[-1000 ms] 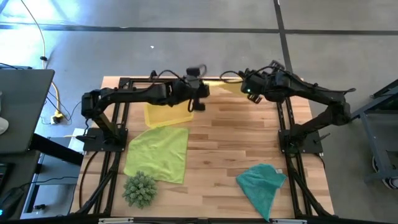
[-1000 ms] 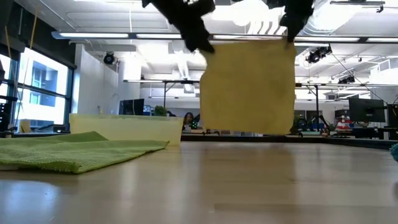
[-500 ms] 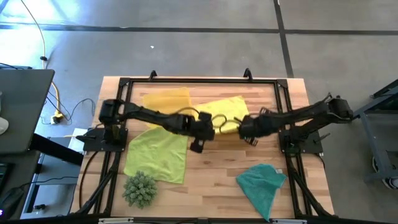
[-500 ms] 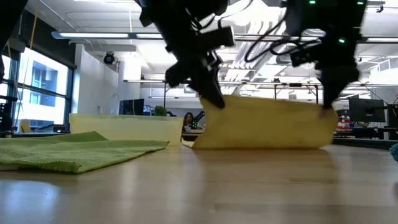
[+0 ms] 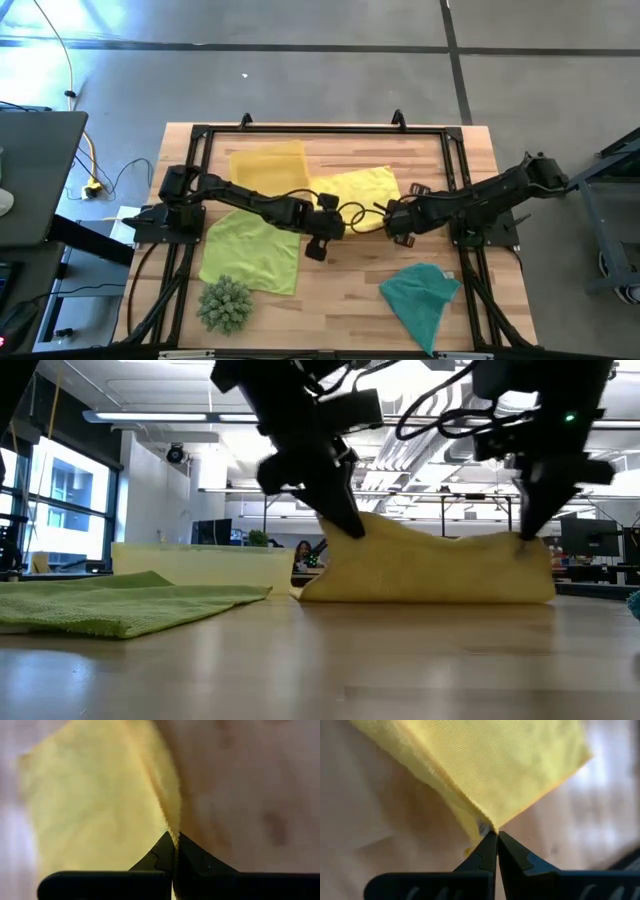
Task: Roll microfiber towels into tight, uniform cylinder then place into a basket
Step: Roll the yellow microfiber towel
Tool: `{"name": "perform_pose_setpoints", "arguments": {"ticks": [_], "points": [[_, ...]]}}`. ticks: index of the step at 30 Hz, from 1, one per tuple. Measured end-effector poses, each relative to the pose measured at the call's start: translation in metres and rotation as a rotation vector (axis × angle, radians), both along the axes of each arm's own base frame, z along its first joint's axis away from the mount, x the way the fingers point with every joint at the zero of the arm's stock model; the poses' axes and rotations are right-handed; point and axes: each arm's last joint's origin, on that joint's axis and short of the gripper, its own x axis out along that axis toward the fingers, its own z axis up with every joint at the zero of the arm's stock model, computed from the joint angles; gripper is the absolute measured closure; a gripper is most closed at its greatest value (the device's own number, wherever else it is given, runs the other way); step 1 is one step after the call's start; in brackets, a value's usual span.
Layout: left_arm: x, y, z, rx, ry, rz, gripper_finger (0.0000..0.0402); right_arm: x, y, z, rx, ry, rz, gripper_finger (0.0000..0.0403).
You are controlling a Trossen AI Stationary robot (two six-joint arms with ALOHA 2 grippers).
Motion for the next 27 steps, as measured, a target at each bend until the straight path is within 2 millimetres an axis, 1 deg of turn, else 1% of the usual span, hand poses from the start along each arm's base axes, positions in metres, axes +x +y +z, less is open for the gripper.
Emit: {"name": "perform_pose_setpoints", "arguments": {"ticks": [5, 10, 13, 17, 23, 27], "points": [[-0.005, 0.021, -0.002, 0.082, 0.055, 0.078, 0.0401, 0.005, -0.018, 0.001, -0.072, -0.007, -0.020, 0.0403], [-0.008, 0.043, -0.003, 0.061, 0.056, 0.162, 0.0401, 0.013, -0.037, 0.001, -0.083, -0.042, -0.023, 0.0403], [-0.010, 0.054, -0.003, 0.017, 0.056, 0.190, 0.0401, 0.020, -0.048, 0.000, -0.089, -0.074, -0.029, 0.0402], [-0.011, 0.063, -0.004, -0.049, 0.049, 0.195, 0.0401, 0.026, -0.063, -0.002, -0.114, -0.091, -0.030, 0.0402], [-0.013, 0.073, -0.004, -0.024, 0.058, 0.192, 0.0401, 0.028, -0.087, -0.010, -0.109, -0.052, -0.075, 0.0402], [-0.014, 0.083, -0.006, -0.004, 0.065, 0.214, 0.0401, 0.029, -0.099, -0.017, -0.109, -0.016, -0.088, 0.0402]]}}
